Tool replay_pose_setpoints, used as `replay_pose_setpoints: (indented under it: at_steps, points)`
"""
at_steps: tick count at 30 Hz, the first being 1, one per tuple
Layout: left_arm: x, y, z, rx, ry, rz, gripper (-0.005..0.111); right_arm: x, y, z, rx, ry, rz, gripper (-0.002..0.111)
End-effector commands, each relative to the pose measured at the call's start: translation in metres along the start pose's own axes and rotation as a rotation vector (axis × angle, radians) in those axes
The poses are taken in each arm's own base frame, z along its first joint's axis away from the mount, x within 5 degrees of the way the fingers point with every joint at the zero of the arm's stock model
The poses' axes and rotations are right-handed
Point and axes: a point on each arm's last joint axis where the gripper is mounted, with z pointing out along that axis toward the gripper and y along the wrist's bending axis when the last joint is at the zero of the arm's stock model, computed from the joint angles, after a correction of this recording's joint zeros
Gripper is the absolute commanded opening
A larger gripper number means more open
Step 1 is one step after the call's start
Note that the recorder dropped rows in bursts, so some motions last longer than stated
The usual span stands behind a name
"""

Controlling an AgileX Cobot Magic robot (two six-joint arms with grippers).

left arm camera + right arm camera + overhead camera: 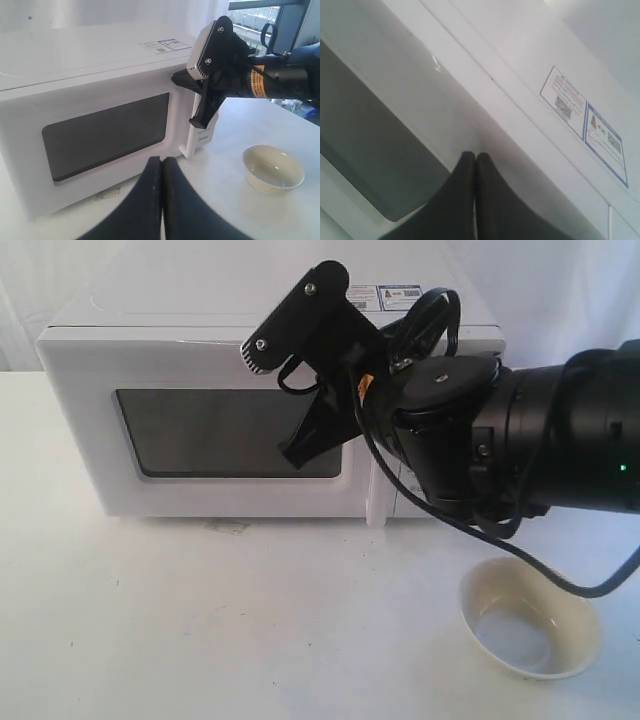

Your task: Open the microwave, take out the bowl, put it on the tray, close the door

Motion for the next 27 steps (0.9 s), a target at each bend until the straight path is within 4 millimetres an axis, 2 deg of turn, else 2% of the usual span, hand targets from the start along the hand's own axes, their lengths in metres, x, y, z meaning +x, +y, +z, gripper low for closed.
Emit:
replay_pose_setpoints:
  at_steps: [1,5,11,16,23,27]
  points:
    - [0.003,-0.002,-0.001,0.021,0.016,-0.014,0.0,0.004,-0.01,0.006,0.006,0.005,-0.009,0.0]
    - [0.005,-0.004,-0.001,0.036,0.033,-0.014,0.0,0.008,-0.015,0.008,0.021,0.026,0.005,0.0]
    - [0.006,-0.003,-0.001,0.029,0.049,0.002,0.0,0.002,-0.019,-0.006,-0.037,0.019,0.074,0.0]
    - [0.006,-0.001,-0.001,0.011,0.051,0.016,0.0,0.001,-0.022,-0.035,-0.088,-0.017,0.144,0.0]
    - [0.007,0.005,-0.001,-0.055,0.059,0.075,0.0,0.019,0.001,-0.083,-0.235,-0.044,0.179,0.0]
    - [0.005,0.011,-0.002,-0.119,0.045,0.123,0.0,0.029,-0.003,-0.09,-0.199,-0.025,0.181,0.0]
